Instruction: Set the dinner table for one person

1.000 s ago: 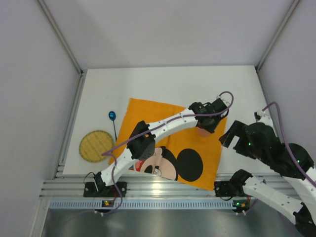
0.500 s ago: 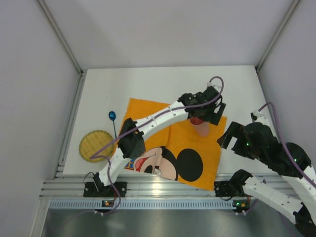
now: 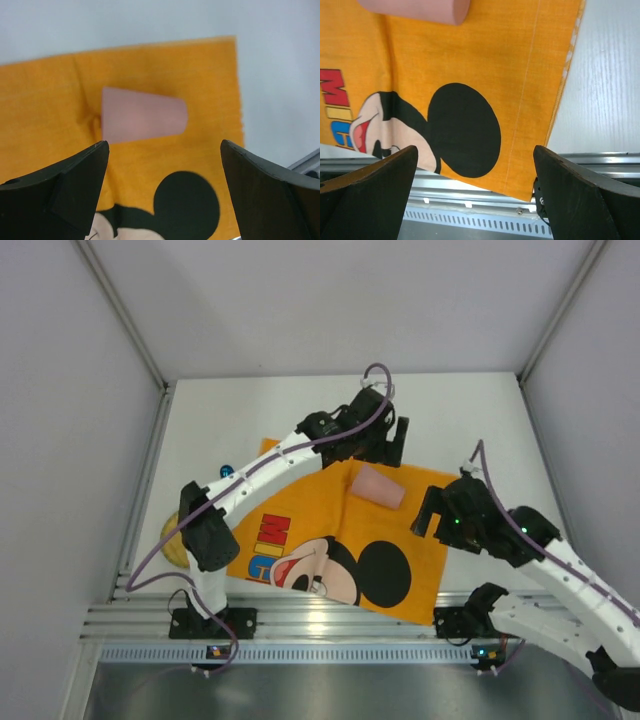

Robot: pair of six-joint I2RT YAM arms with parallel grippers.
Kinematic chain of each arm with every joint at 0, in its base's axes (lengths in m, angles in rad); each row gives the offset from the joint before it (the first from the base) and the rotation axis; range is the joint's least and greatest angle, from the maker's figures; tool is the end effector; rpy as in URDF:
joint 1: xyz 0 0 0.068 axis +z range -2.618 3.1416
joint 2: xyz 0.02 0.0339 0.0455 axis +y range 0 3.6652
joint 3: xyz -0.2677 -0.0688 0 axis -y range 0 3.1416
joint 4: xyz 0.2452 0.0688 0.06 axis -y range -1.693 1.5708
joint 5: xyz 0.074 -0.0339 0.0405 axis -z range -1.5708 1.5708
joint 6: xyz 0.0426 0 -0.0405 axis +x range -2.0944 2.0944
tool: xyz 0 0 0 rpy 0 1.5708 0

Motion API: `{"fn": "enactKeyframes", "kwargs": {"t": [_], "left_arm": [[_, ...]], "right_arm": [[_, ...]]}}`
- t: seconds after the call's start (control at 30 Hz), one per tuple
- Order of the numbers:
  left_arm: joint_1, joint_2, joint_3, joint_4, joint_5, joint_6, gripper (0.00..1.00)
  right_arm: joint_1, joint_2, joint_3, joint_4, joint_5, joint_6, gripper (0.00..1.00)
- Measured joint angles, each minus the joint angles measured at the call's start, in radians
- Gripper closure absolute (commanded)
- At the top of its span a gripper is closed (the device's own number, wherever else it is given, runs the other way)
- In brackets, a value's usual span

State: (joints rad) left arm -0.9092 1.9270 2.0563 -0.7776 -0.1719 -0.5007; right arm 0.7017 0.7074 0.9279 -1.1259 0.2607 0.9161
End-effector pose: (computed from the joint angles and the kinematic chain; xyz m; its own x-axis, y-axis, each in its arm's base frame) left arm 0.2768 -0.3436 0.3855 -0.6584 0.0757 -0.7488 0.4304 0.8541 -0.2920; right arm 0.0940 0.0651 0.3091 -0.7642 0.3576 -0.5368 0.1708 0.9147 0.3662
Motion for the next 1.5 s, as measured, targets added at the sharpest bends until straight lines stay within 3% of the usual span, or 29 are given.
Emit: {"fn": "enactKeyframes", "kwargs": {"t": [0.13, 0.23, 0.37, 0.5, 0.67, 0.77, 0.9, 1.03, 1.5], "left_arm": [[0.079, -0.089, -0.350, 0.037, 0.026, -0.028, 0.01], [0.208, -0.184, -0.581, 0.095, 0.079, -0.050, 0.01], [0.360, -0.309, -0.751, 0.208, 0.171, -0.067, 0.02], [0.356, -0.294, -0.740, 0.361, 0.299, -0.081, 0.02], [0.312, -0.150, -0.614, 0.479, 0.432, -0.091, 0.04], [0.290, -0.047, -0.528, 0.523, 0.500, -0.097, 0.12], [0.268, 0.032, -0.480, 0.528, 0.550, -0.094, 0.16], [0.258, 0.063, -0.472, 0.507, 0.558, -0.075, 0.25], [0.251, 0.033, -0.475, 0.440, 0.437, 0.003, 0.21]], "right_arm": [[-0.004, 0.249, -0.020, 0.135, -0.039, -0.040, 0.00], [-0.011, 0.441, 0.027, 0.224, -0.062, -0.087, 0.00], [-0.046, 0.615, 0.170, 0.278, -0.076, -0.148, 0.00], [-0.129, 0.612, 0.184, 0.330, -0.089, -0.174, 0.00], [-0.320, 0.380, 0.037, 0.311, -0.110, -0.196, 0.00], [-0.438, 0.250, -0.021, 0.264, -0.129, -0.220, 0.00], [-0.508, 0.152, -0.065, 0.199, -0.157, -0.251, 0.00], [-0.562, 0.075, -0.092, 0.129, -0.169, -0.269, 0.00], [-0.589, 0.027, -0.097, 0.056, -0.180, -0.310, 0.00]]}}
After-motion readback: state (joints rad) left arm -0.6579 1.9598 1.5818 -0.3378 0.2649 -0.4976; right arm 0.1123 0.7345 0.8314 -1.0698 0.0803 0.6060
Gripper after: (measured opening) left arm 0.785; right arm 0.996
